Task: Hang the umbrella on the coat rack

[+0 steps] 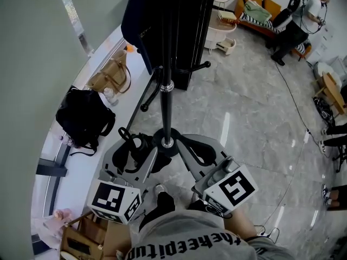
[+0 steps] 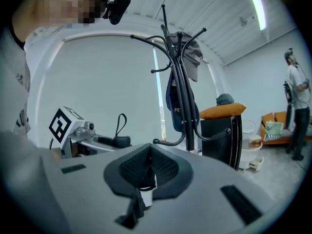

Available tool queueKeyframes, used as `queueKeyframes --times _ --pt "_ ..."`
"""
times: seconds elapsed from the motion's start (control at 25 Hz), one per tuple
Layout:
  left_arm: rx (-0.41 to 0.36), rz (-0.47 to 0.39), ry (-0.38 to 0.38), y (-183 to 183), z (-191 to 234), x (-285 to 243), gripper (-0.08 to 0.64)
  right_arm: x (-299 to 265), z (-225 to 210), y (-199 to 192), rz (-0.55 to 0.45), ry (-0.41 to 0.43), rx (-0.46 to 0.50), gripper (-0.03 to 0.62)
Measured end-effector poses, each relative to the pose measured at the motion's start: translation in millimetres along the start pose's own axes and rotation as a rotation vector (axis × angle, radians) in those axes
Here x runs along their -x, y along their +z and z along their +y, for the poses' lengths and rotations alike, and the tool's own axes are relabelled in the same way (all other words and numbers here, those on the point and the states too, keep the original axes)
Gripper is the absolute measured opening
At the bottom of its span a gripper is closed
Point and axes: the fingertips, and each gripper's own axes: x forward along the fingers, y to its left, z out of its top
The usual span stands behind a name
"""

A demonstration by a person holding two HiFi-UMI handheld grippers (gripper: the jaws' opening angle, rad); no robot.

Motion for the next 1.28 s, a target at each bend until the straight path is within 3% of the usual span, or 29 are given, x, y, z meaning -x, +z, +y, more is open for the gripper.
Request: queueKeyframes --times 0.64,0.88,1.04,1.28 --pt "-0.011 0.059 -0.117 -21 32 -32 0.244 -21 -5 -4 0.017 -0.131 -0.016 0.011" --pt "-0.016 0.074 -0.140 -28 39 -45 0.244 -25 -6 2 -0.023 -0.164 -0.020 0.012" --pt "-0.021 0.084 -0.153 -32 41 -53 0.244 -20 -9 -11 0.050 -0.205 -0.021 0.012" --pt "-0.027 0.101 -0.174 -37 41 -65 0.244 -14 -13 -13 0.064 -0.242 -0.018 0.011"
